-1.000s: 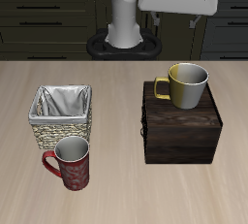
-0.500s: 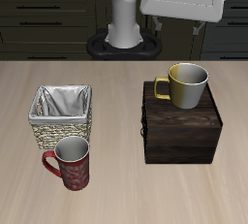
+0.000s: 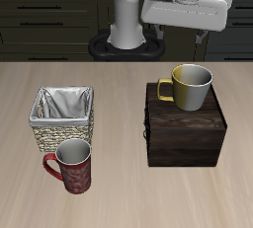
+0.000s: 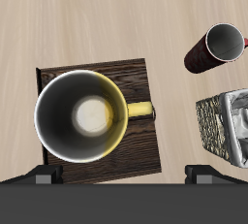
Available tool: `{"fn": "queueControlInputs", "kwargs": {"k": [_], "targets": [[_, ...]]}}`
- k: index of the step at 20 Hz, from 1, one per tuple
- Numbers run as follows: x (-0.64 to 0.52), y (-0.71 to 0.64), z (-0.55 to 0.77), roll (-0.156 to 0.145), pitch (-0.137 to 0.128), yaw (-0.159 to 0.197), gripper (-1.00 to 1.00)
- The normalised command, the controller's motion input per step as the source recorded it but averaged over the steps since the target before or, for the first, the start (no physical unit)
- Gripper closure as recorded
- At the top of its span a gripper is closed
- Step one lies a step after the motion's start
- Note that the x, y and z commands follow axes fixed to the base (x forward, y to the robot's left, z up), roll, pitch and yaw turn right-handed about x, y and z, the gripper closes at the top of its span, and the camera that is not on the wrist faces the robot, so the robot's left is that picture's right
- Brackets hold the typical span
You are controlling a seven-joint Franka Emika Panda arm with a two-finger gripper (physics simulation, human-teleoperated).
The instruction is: Place the white and yellow mug in the basket
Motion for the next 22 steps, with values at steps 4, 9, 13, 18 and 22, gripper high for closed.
{"fn": "queueControlInputs", "kwargs": {"k": [4,9,13,18,22], "targets": [[0.07,-0.02,-0.18,0.004,0.015,0.024,-1.0],[0.13,0.0,-0.18,-0.005,0.01,0.005,-1.0],[0.13,-0.2,-0.03,-0.024,-0.01,-0.034,-1.0],[0.11,-0.11,-0.19,-0.005,0.011,-0.011,-1.0],[0.03,0.0,-0.35,0.018,0.052,0.006,-1.0]]}}
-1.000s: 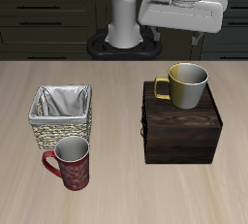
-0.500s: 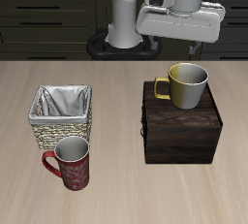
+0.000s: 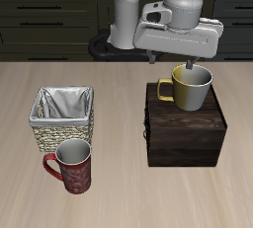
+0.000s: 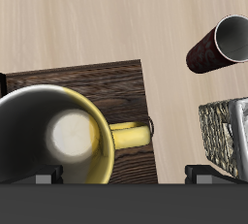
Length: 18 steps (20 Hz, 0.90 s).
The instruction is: Place the white and yellow mug in the basket
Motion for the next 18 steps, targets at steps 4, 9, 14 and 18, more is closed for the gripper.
{"fn": "queueControlInputs", "kwargs": {"k": [4,9,14,18], "targets": [[-0.03,-0.08,-0.26,0.017,0.033,0.001,-1.0],[-0.05,-0.03,-0.39,0.061,0.049,0.003,-1.0],[-0.06,-0.03,-0.3,0.025,0.042,-0.002,1.0],[0.03,-0.08,-0.13,0.015,-0.005,0.011,1.0]]}}
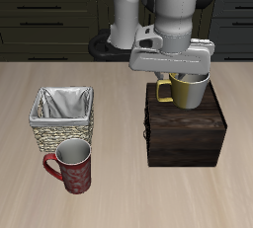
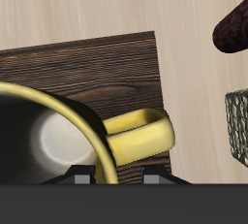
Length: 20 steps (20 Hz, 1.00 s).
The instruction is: Place the white and yellow mug in the basket
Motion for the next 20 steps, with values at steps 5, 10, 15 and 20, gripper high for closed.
{"fn": "queueControlInputs", "kwargs": {"k": [5,10,15,20], "targets": [[0.11,-0.08,0.02,0.006,-0.012,0.004,1.0],[-0.05,-0.05,0.16,0.043,-0.032,0.034,1.0],[-0.16,-0.15,0.26,0.035,-0.037,0.038,1.0],[-0.11,-0.41,0.11,-0.022,-0.023,0.089,1.0]]}}
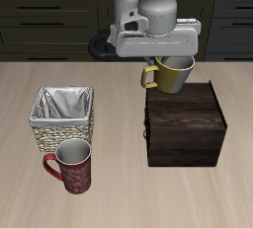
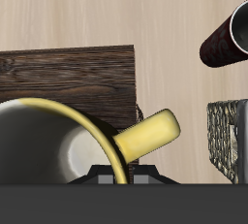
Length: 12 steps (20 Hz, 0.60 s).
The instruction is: Place the white and yellow mug in the basket
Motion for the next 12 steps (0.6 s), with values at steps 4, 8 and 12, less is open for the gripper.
{"fn": "queueControlInputs", "kwargs": {"k": [4,8,12], "targets": [[-0.06,-0.55,0.14,-0.028,-0.018,0.046,1.0],[-0.05,-0.67,0.23,-0.052,-0.032,0.001,1.0],[-0.06,-0.58,0.1,-0.015,0.0,-0.034,1.0]]}}
